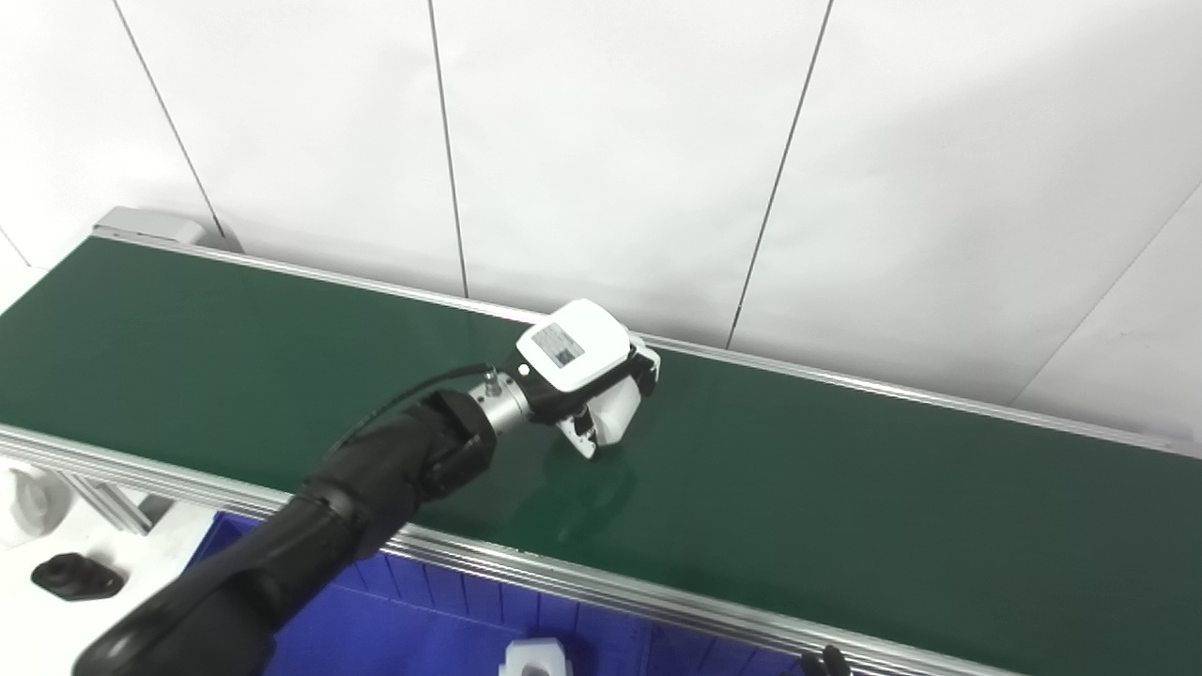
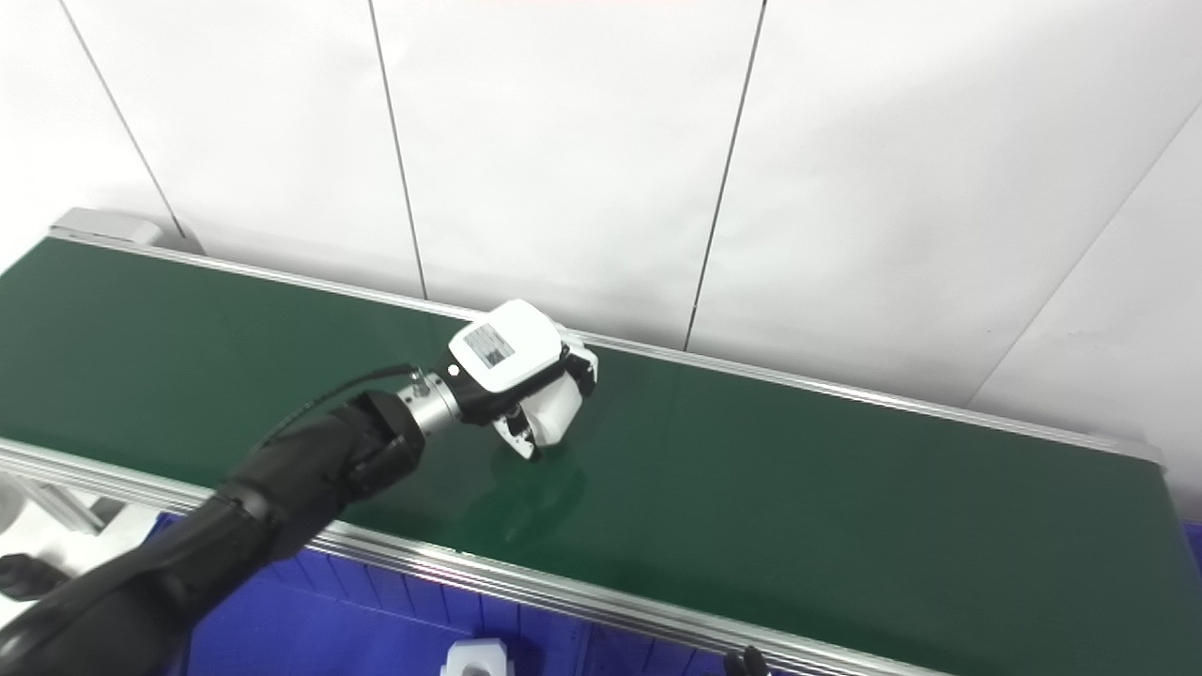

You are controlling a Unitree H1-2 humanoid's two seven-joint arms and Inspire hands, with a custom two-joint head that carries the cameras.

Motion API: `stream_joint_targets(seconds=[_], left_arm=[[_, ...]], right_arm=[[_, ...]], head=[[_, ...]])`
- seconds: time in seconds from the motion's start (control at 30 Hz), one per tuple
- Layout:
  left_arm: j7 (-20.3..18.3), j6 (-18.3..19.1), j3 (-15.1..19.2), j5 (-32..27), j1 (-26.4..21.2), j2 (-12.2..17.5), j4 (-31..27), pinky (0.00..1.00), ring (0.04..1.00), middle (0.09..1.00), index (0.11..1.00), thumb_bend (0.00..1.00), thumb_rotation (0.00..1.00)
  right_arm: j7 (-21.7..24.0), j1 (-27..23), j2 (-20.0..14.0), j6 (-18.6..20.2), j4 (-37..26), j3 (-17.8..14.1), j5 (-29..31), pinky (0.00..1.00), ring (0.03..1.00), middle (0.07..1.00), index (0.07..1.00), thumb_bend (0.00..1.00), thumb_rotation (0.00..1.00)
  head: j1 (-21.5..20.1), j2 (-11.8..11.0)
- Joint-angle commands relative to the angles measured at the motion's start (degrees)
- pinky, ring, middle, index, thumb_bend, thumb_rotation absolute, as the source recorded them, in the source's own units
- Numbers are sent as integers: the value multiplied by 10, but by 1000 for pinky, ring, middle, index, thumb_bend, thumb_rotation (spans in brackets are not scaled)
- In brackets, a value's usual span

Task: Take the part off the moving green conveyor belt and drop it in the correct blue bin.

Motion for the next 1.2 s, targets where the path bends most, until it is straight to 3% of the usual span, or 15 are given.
stream_joint_targets(seconds=[0.0, 0.2, 0.3, 0.5, 0.7, 0.9, 0.97, 1.07, 1.17], left_arm=[[-23, -15, 24, -30, -26, 25, -61, 463, 429, 508, 498, 503, 0], [-164, -1, 83, -124, 21, 85, -267, 470, 431, 503, 511, 501, 0], [-198, 6, 112, -149, 51, 95, -329, 413, 419, 491, 523, 501, 0], [-255, 35, 186, -183, 148, 117, -448, 408, 416, 510, 507, 501, 0], [-288, 48, 244, -204, 251, 130, -522, 356, 387, 470, 547, 497, 0], [-323, 68, 285, -184, 347, 127, -576, 353, 397, 501, 529, 499, 0], [-327, 73, 295, -171, 380, 121, -581, 366, 416, 515, 498, 501, 0], [-329, 81, 301, -149, 410, 108, -579, 345, 391, 494, 532, 498, 0], [-310, 66, 301, -125, 438, 100, -547, 348, 391, 496, 532, 499, 0]], right_arm=[[6, 7, 3, -6, -30, 3, 2, 960, 946, 979, 1000, 889, 1000], [9, 2, -10, 19, -59, -7, 26, 976, 959, 992, 1000, 870, 1000], [12, -3, -20, 34, -72, -14, 40, 995, 973, 999, 1000, 871, 1000], [18, -4, -41, 60, -98, -22, 56, 1000, 986, 1000, 1000, 857, 1000], [25, 1, -59, 66, -116, -37, 76, 1000, 973, 999, 1000, 843, 1000], [32, 4, -86, 80, -129, -55, 107, 993, 966, 988, 1000, 855, 1000], [34, 4, -91, 86, -131, -62, 123, 990, 962, 986, 1000, 874, 1000], [36, 1, -94, 89, -130, -69, 135, 998, 962, 983, 1000, 893, 1000], [40, -4, -97, 91, -126, -74, 141, 1000, 959, 978, 1000, 902, 1000]], head=[[17, 10], [87, 41], [116, 53], [171, 84], [218, 102], [279, 101], [285, 100], [290, 99], [292, 97]])
